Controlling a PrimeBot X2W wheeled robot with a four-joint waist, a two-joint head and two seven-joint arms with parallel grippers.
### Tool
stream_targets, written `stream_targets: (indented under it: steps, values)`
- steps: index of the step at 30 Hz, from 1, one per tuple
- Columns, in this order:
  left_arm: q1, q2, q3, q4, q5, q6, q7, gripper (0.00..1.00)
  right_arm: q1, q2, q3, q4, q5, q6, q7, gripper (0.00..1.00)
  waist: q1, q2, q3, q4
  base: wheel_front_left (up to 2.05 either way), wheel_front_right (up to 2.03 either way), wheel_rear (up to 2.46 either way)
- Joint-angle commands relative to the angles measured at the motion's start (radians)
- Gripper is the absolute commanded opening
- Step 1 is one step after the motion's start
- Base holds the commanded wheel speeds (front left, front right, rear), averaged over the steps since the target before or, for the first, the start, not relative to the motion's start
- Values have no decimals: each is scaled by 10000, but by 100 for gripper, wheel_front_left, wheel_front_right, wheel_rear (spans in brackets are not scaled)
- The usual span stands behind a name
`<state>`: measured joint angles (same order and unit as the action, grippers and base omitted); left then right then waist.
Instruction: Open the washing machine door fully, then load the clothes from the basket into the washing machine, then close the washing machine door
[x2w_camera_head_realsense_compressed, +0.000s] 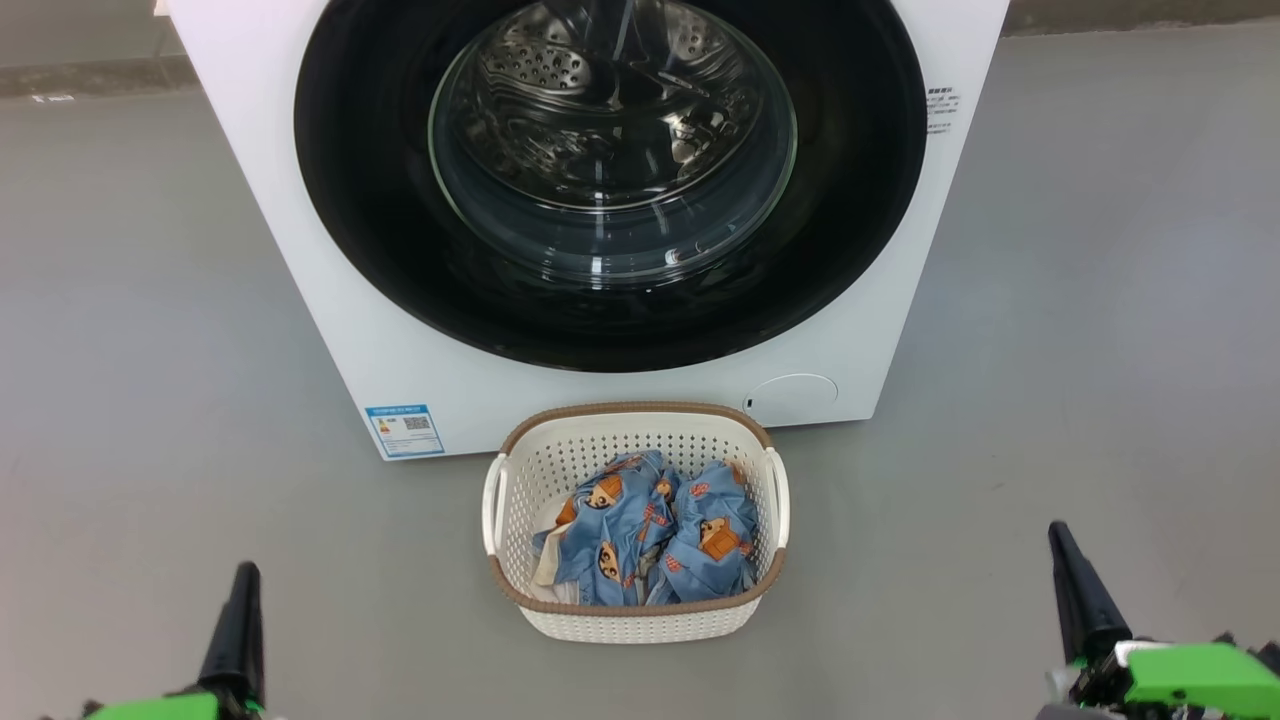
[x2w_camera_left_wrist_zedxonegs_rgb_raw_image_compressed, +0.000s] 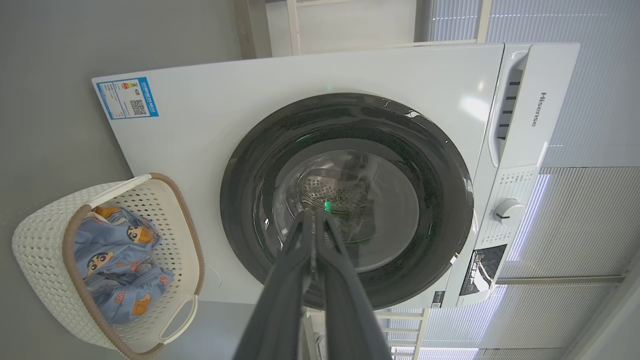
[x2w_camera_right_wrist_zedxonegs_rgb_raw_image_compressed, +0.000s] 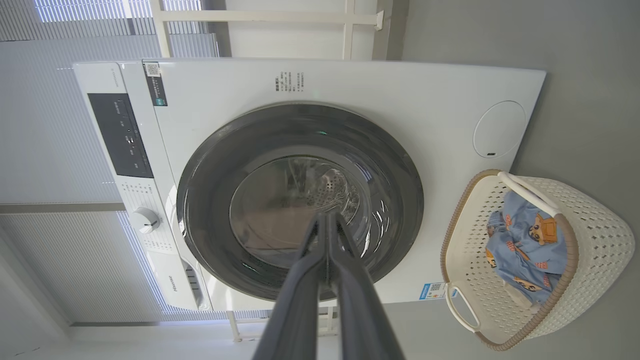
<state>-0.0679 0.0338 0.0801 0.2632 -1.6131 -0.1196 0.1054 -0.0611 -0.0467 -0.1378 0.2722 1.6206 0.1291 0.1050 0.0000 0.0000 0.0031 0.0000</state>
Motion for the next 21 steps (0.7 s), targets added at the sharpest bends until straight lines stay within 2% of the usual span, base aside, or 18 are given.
stream_targets:
  steps: [1,6,10,14,21]
  values:
    - [-13,8,4,-20,3,-6,3,100,-14,-2,0,-32,-5,0,5,100,0,0,0,0,0,0,0]
    - [143,-110,-83,236,30,7,-79,100,136,59,-4,286,-37,0,-59,100,2,0,5,-1,0,0,0]
    - [90,-101,-145,193,71,3,-196,100,104,35,0,228,-88,1,-134,100,22,0,-19,-2,0,0,0]
    - [51,-92,-203,154,111,-1,-316,100,84,6,9,176,-143,1,-218,100,2,0,-9,-3,0,0,0]
    - [-42,-77,-301,99,192,-8,-523,100,29,-69,57,81,-253,2,-375,100,0,0,-7,-5,0,0,0]
